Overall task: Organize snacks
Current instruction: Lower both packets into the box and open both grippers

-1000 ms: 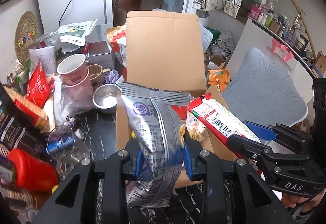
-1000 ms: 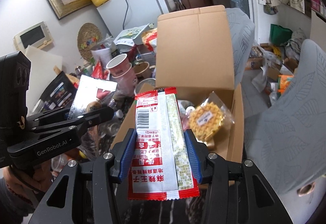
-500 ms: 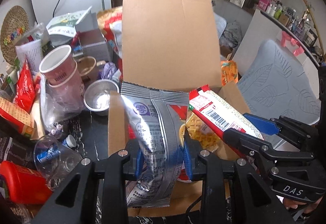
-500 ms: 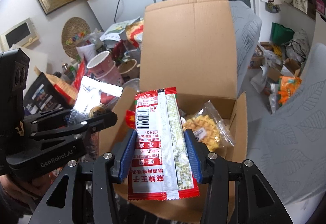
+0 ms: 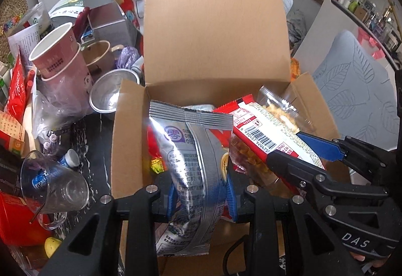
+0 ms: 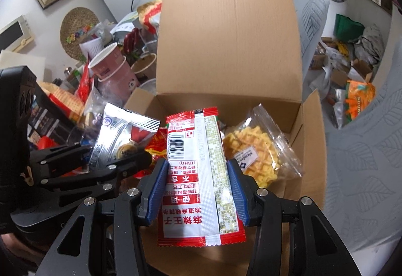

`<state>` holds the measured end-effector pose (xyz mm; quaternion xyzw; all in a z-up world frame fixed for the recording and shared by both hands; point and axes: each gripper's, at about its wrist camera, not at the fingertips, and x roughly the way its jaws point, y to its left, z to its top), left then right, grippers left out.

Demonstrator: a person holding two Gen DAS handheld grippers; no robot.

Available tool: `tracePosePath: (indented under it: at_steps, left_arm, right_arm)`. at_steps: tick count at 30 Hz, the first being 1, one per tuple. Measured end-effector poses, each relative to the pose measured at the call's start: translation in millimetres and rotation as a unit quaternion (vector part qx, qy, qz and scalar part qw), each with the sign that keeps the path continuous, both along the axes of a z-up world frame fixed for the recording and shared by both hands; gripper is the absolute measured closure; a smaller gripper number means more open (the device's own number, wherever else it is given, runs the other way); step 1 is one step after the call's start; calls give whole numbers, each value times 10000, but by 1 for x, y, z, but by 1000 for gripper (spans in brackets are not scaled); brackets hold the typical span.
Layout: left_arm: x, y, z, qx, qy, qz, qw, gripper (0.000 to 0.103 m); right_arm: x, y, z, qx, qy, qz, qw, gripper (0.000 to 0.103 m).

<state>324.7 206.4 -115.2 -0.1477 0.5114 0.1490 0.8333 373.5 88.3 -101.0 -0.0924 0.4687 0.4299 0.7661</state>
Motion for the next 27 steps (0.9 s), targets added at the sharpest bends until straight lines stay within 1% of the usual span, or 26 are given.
tracePosePath:
  at_steps: [4,6,8,10,14,18,20,24,27]
  left_arm:
    - [1,2,-11,-80,172,50,9998,72]
    - [2,3,-17,-150,251,88,9995,72]
    - [3,4,-21,-199,335,126,9992,72]
    - [3,5,-26,-261,399,133,9988,72]
    - [4,3,-30,-188,483,135,9986,72]
    - [7,3,-30,-121,542,152,9983,72]
    - [8,2,-30,-72,578,148,9982,72]
    - [8,0,-27,-27,658,161,9977,72]
    - [7,-1,-22,80,636,168,9978,72]
  right_arm:
    - [1,4,-9,-114,-4,13,9999,55]
    - [1,5,-14,-256,-12,8,9997,55]
    - [3,5,-20,-403,21,-23,9992,55]
    - [5,2,-25,-429,97,-65,9990,55]
    - [7,-1,-31,-500,193,-101,9985,55]
    - [6,1,-32,-558,161,-90,9983,54]
    - [4,3,-31,-585,140,-46,9982,50]
    - [4,3,-30,-665,138,-90,9976,50]
    - [3,2,-27,-711,93,-112,9974,50]
